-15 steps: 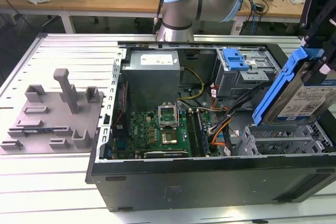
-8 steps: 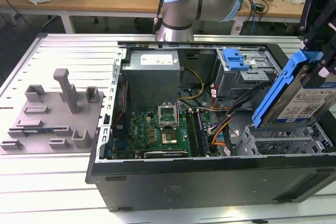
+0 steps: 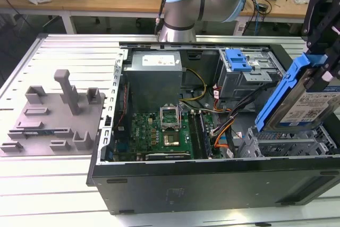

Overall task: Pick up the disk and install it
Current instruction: 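Insert the disk into the insertion slot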

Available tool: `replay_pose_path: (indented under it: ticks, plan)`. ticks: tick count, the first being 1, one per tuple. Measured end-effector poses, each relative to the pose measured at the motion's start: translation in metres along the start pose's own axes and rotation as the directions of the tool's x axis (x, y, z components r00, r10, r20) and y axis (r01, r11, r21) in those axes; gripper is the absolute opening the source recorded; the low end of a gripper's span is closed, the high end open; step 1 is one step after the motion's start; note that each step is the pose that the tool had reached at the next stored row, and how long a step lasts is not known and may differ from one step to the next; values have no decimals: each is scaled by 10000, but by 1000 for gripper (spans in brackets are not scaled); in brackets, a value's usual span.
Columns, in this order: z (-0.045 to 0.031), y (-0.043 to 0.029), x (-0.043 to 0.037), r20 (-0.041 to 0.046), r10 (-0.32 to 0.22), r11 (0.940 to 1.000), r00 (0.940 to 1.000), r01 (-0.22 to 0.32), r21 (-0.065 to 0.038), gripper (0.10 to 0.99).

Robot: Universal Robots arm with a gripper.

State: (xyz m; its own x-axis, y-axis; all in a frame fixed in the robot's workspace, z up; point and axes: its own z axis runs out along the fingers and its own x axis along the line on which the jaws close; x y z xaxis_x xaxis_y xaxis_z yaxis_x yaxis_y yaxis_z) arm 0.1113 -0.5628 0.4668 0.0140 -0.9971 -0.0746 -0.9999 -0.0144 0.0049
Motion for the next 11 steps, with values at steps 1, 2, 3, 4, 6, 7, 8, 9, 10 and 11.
replay_pose_path:
  ticks: [1,2,3,4,6,7,8,9,10,11]
  plan:
    - [4,0,3,1,-1,10000,10000,1,0,365]
    - [8,0,8,1,-2,10000,10000,2,0,365]
    - [14,0,9,1,-2,10000,10000,2,0,365]
    - [18,0,10,1,-2,10000,10000,2,0,365]
    - [26,0,11,1,-2,10000,10000,2,0,365]
    - [29,-1,12,1,-2,10000,10000,2,0,365]
    - [34,-2,12,0,-2,10000,10000,2,0,365]
    - [37,-3,12,1,-2,10000,10000,2,0,365]
    - [40,-6,12,0,-3,10000,10000,3,0,365]
    - [42,-8,13,0,-4,10000,10000,4,0,365]
